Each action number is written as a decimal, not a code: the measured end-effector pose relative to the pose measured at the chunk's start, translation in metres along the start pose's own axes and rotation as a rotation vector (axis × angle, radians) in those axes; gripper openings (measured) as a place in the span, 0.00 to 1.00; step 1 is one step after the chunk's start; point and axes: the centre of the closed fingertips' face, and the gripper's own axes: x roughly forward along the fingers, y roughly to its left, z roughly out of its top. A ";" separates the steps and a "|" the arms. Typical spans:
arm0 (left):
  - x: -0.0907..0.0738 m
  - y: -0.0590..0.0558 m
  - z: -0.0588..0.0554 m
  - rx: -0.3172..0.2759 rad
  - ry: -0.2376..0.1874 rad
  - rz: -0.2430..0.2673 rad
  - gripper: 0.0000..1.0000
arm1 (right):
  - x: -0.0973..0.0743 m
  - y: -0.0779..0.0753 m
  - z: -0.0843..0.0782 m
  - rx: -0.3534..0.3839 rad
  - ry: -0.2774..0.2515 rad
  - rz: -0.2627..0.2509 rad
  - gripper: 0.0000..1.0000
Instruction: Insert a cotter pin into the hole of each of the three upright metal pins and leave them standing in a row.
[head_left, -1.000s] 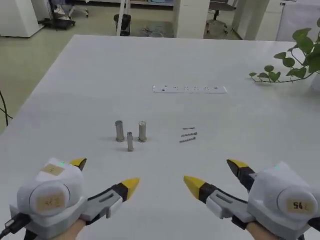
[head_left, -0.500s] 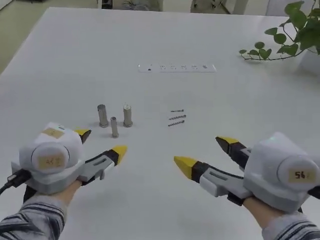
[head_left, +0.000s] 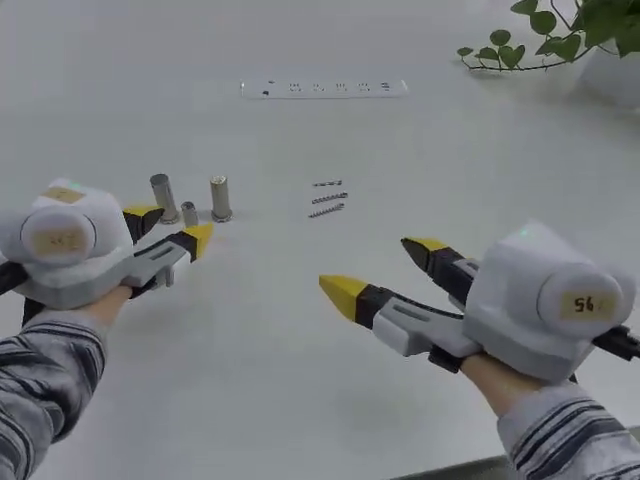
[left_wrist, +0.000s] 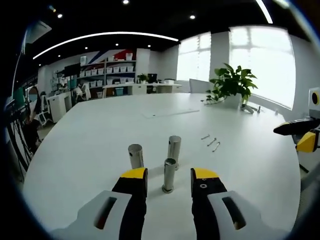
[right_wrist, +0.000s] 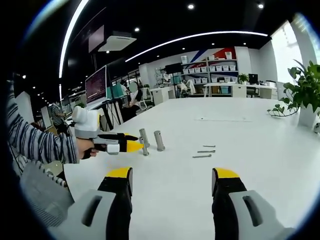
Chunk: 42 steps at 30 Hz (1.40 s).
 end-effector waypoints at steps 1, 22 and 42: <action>0.002 0.000 0.001 0.003 -0.002 -0.002 0.30 | 0.000 -0.001 0.000 0.001 -0.001 -0.001 0.61; 0.017 -0.005 -0.012 -0.002 0.045 -0.029 0.08 | 0.005 0.003 -0.004 0.020 0.014 -0.006 0.58; 0.010 -0.016 -0.014 -0.031 0.068 0.037 0.05 | 0.006 0.003 -0.008 0.028 0.045 -0.007 0.56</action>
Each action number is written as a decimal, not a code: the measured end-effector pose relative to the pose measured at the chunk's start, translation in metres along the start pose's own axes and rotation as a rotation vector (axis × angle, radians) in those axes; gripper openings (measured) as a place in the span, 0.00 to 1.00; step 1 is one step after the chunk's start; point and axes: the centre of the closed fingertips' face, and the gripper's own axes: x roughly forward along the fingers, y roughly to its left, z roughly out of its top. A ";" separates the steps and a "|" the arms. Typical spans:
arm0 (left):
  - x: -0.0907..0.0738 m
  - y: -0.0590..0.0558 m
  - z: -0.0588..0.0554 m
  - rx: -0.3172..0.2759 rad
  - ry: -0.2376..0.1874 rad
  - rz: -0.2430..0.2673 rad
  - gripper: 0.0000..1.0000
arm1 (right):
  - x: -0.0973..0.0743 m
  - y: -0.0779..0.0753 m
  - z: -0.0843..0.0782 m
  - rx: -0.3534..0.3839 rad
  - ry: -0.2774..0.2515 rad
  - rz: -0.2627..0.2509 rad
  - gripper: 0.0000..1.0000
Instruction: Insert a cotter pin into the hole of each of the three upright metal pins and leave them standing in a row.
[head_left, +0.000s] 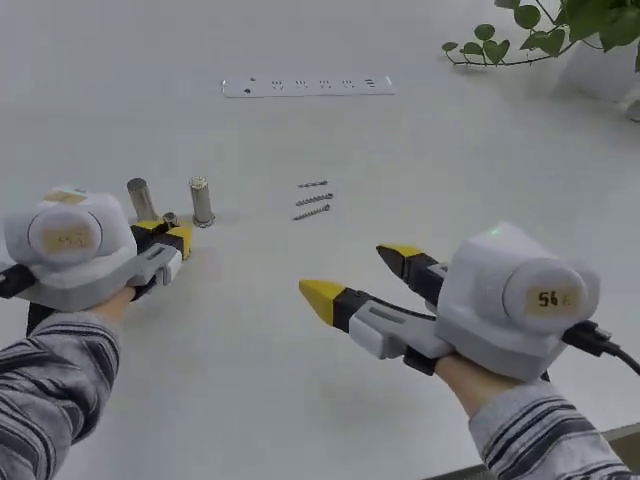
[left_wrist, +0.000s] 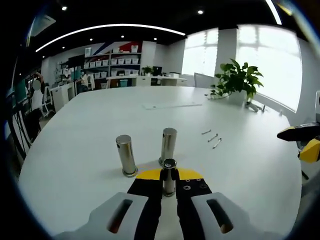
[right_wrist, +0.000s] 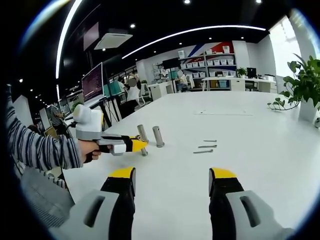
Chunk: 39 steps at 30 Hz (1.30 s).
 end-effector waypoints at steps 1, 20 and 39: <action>-0.001 -0.003 -0.001 0.016 0.006 0.001 0.05 | 0.000 0.000 0.000 -0.001 0.001 0.001 0.56; -0.009 -0.054 -0.004 0.017 -0.003 -0.013 0.05 | -0.009 -0.003 0.000 -0.005 0.003 0.015 0.55; -0.010 -0.059 -0.006 0.038 0.002 0.003 0.11 | -0.010 -0.005 -0.001 -0.022 0.029 0.021 0.55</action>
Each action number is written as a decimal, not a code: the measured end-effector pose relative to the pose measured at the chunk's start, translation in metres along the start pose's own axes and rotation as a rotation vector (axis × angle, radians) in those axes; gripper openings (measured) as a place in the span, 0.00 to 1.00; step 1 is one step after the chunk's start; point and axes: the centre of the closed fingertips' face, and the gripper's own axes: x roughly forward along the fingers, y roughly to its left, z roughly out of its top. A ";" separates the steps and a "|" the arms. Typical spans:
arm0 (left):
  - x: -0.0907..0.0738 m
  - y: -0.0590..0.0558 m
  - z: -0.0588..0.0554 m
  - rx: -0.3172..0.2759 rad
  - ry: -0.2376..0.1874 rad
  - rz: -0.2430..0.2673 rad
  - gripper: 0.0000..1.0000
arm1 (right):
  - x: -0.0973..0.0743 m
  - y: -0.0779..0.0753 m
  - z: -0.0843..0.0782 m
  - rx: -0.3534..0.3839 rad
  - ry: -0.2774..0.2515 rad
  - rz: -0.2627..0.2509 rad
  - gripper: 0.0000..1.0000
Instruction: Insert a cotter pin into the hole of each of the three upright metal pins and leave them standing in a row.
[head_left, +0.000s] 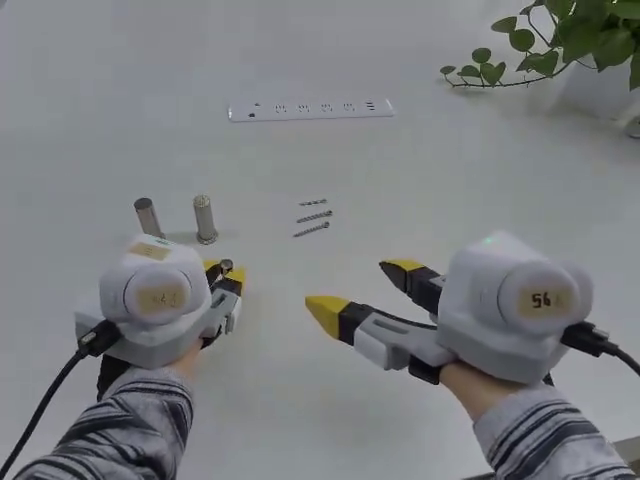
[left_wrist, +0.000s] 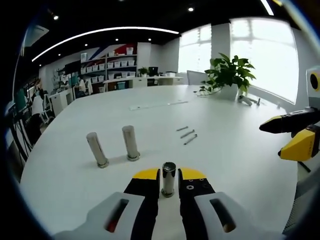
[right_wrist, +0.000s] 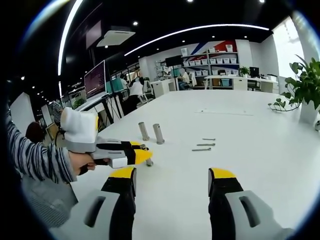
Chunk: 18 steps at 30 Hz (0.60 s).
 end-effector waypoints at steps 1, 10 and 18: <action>0.000 -0.001 0.000 -0.001 -0.001 -0.003 0.12 | 0.000 -0.001 0.000 -0.006 0.005 0.001 0.55; -0.012 -0.006 0.009 0.020 -0.032 -0.033 0.33 | 0.011 -0.012 0.007 -0.092 0.080 0.085 0.51; -0.030 -0.011 0.013 0.039 -0.056 -0.074 0.50 | 0.028 -0.026 0.017 -0.185 0.153 0.145 0.48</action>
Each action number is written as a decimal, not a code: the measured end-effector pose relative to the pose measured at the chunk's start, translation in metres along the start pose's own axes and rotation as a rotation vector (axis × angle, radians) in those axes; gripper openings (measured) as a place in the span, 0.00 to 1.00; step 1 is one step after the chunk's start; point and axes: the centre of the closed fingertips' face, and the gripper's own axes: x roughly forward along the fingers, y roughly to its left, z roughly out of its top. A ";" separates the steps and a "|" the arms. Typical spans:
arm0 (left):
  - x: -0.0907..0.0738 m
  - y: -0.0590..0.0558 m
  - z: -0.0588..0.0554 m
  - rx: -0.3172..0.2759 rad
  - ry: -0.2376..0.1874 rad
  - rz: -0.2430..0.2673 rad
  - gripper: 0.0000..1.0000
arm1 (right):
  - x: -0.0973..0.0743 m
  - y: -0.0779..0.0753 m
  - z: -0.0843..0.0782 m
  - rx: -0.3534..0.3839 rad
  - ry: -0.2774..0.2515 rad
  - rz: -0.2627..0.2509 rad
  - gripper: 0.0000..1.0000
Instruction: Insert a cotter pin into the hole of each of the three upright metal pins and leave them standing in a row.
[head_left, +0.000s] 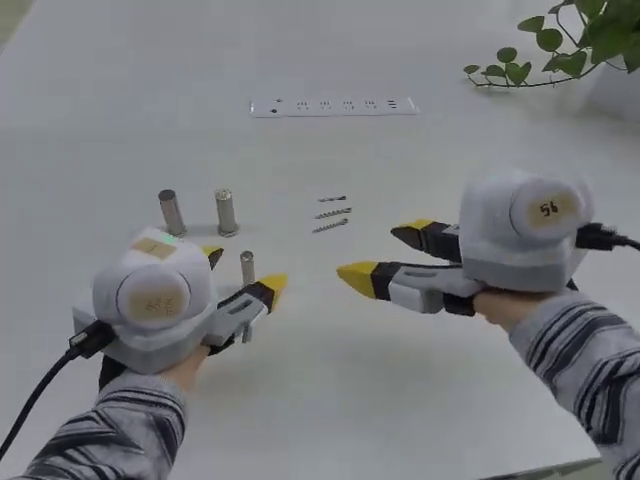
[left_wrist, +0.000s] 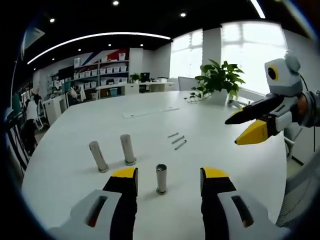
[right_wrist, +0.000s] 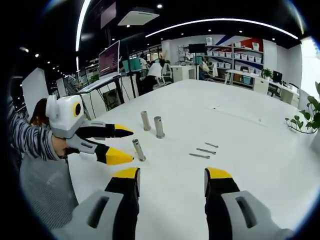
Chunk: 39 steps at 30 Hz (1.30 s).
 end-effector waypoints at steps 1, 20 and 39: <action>-0.003 0.000 0.000 -0.002 -0.002 -0.004 0.52 | 0.002 -0.003 0.001 -0.001 0.014 0.007 0.48; -0.033 0.003 -0.006 -0.004 0.019 -0.006 0.79 | 0.057 -0.052 0.011 -0.114 0.214 0.063 0.30; -0.044 0.021 -0.011 -0.053 0.024 0.026 0.72 | 0.111 -0.088 0.012 -0.223 0.353 0.106 0.20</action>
